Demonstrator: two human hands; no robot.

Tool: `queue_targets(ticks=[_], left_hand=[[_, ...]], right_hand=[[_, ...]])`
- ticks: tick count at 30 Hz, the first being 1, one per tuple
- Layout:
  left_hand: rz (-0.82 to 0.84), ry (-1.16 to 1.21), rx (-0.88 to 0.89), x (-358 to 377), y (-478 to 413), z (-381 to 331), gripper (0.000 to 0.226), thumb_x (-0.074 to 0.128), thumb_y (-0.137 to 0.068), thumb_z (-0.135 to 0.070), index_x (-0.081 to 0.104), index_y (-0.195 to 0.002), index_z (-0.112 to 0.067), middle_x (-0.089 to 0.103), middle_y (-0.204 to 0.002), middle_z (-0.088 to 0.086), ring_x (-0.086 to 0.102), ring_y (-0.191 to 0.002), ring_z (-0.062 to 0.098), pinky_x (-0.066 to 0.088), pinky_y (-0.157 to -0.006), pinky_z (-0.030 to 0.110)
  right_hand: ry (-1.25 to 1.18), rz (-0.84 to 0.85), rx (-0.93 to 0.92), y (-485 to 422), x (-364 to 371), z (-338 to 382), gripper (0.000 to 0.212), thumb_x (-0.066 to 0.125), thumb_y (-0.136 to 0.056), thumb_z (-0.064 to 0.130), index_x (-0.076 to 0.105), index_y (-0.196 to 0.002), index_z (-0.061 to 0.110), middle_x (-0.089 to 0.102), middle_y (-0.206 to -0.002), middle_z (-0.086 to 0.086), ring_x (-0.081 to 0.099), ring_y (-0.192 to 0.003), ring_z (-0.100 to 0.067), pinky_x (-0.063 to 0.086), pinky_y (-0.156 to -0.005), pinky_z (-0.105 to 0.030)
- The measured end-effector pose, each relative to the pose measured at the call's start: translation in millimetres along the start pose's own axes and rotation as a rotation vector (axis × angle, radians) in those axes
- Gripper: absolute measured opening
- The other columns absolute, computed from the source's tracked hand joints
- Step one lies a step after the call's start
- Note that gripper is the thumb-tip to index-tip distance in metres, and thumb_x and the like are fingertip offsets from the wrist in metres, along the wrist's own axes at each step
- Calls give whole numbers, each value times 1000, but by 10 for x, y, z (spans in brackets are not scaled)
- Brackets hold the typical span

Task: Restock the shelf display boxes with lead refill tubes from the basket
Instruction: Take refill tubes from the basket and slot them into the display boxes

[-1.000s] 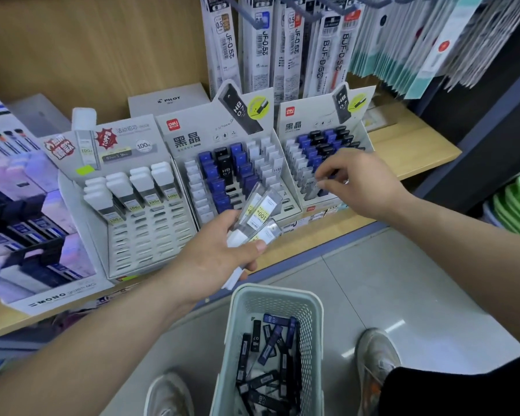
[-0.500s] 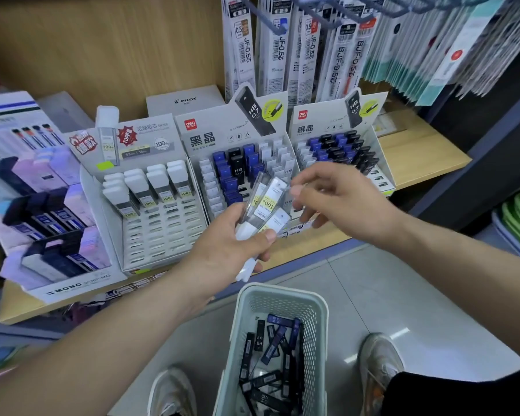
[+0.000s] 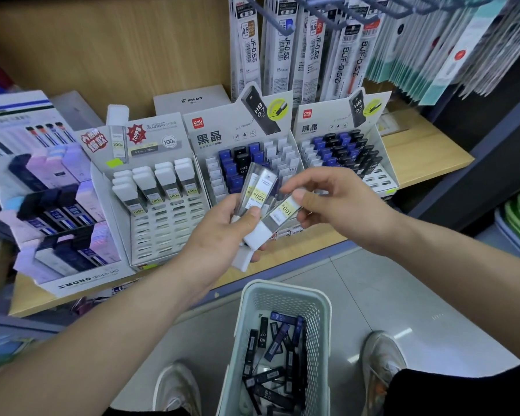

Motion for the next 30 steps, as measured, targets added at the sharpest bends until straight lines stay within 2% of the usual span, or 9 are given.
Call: queue_targets(ticks=[6,11,15,18,19,21,24,27,30], left_hand=[[-95,56,43,-59,-8,-73,14,51,-104,-23,61,-114,-25,69,-85,-5,62,-61,12,54,-57,31],[-149,-8,104,-91,-8,-115,18,51,-104,-26,58,-119,-22,70,-102,4,65,-67,11,54,-61,34],[-183,-87,134,-111,-8,-135,18,50,-104,-26,57,-120,-21,70,-99,4,66,-64,6,50,-50,22],[-161,-114,148,-90,24,-131,21,52,-104,-25,58,-123,-23,70,-102,2,70,-74,10,60,-60,29],[-153,-120,156,-84,34,-129,21,52,-104,-24,58,-124,-24,70,-104,3,71,-81,14,62,-65,33],[-155,-140,165,-103,54,-137,23,52,-104,-25,58,-126,-25,70,-108,4,71,-90,20,60,-64,28],[-178,-179,184,-233,94,-177,20,51,-104,-26,58,-123,-28,69,-104,0,70,-80,14,56,-58,22],[-202,-196,200,-475,176,-188,15,51,-103,-23,57,-116,-29,70,-89,-2,63,-62,7,55,-55,23],[-219,-220,156,-766,332,-117,18,51,-103,-24,58,-119,-29,72,-85,-3,63,-63,9,55,-57,25]], right_hand=[[-139,-19,55,26,-86,-60,9,69,-88,0,66,-96,2,64,-84,-12,67,-65,-23,59,-69,-33],[-218,11,119,83,-19,-107,14,67,-89,-2,57,-98,1,64,-84,-16,71,-71,-30,60,-68,-34],[-145,106,140,132,126,-86,26,71,-88,1,56,-109,6,66,-84,-16,73,-73,-35,61,-70,-38],[-16,156,115,135,238,-58,29,76,-86,11,60,-111,11,69,-80,-18,69,-70,-39,55,-58,-35],[33,165,100,129,271,-59,29,77,-86,15,61,-110,11,69,-79,-20,65,-67,-39,51,-58,-36],[90,194,71,106,332,-73,26,78,-85,20,64,-106,11,69,-81,-22,58,-67,-30,46,-65,-41],[122,235,36,59,383,-36,21,77,-86,15,63,-102,13,71,-88,-18,62,-74,-25,50,-75,-45],[151,208,-1,-3,391,61,35,77,-85,9,57,-111,20,69,-94,-9,64,-73,-23,56,-75,-45],[179,141,-65,-94,453,168,47,78,-83,6,53,-117,27,68,-99,-5,64,-67,-24,58,-71,-45]])
Point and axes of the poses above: each hand's wrist, its own y-axis away from the middle knuckle, its own x-axis out of the palm, z = x × y, the point moved 1 cm from there along -y, towards the middle knuckle
